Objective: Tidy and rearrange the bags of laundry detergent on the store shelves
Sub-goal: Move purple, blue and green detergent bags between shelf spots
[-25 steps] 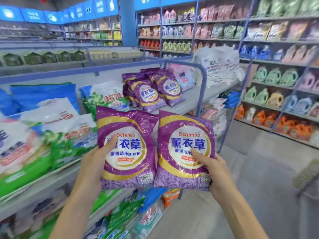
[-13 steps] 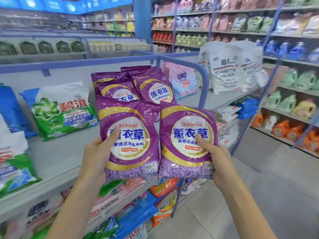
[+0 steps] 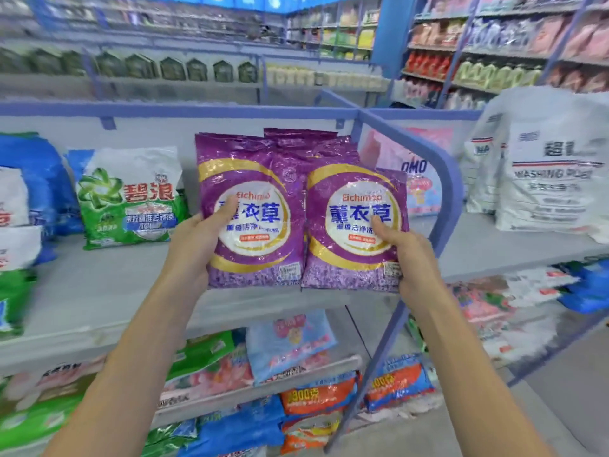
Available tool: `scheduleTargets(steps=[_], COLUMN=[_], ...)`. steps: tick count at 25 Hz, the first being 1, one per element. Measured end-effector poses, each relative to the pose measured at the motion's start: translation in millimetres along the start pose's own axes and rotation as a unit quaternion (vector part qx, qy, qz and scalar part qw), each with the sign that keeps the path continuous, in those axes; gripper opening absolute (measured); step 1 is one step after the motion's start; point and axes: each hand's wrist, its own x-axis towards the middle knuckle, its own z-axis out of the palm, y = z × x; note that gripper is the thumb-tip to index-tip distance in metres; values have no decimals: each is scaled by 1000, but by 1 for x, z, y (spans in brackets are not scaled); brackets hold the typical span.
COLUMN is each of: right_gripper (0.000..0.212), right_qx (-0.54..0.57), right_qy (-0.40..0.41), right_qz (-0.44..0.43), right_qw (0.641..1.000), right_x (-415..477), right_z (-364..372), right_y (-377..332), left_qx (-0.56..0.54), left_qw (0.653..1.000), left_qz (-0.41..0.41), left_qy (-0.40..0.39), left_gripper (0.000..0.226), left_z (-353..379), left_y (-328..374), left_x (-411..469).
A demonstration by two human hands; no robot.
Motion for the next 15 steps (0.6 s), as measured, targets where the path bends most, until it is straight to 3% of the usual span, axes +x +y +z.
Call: scheduleTargets(steps=[3,7,10,13,15], right_gripper=[29,9,2,12,22], right_qx=[-13,-62,-98,-139,-172], right_qy=[-15,20,57,62,66], right_qz=[-28,-64,-108,-154,-165], right_qw=[999,996,988,976,969], right_x=[47,80,78,67,66], right_z=[16,27,22,20,21], right_y=[-3,24,45,54,55], left_qx=[42,126,176,243,250], left_qw=[999,986,969,943,946], left_qz=[14,84,145,159,158], left_qy=[23,75,98,161,136], left_gripper=[33,22,35,42,61], left_z=[13,16,19,16,11], left_y=[-3,-46,-62,-70,-73], left_x=[44,68,65,59,51])
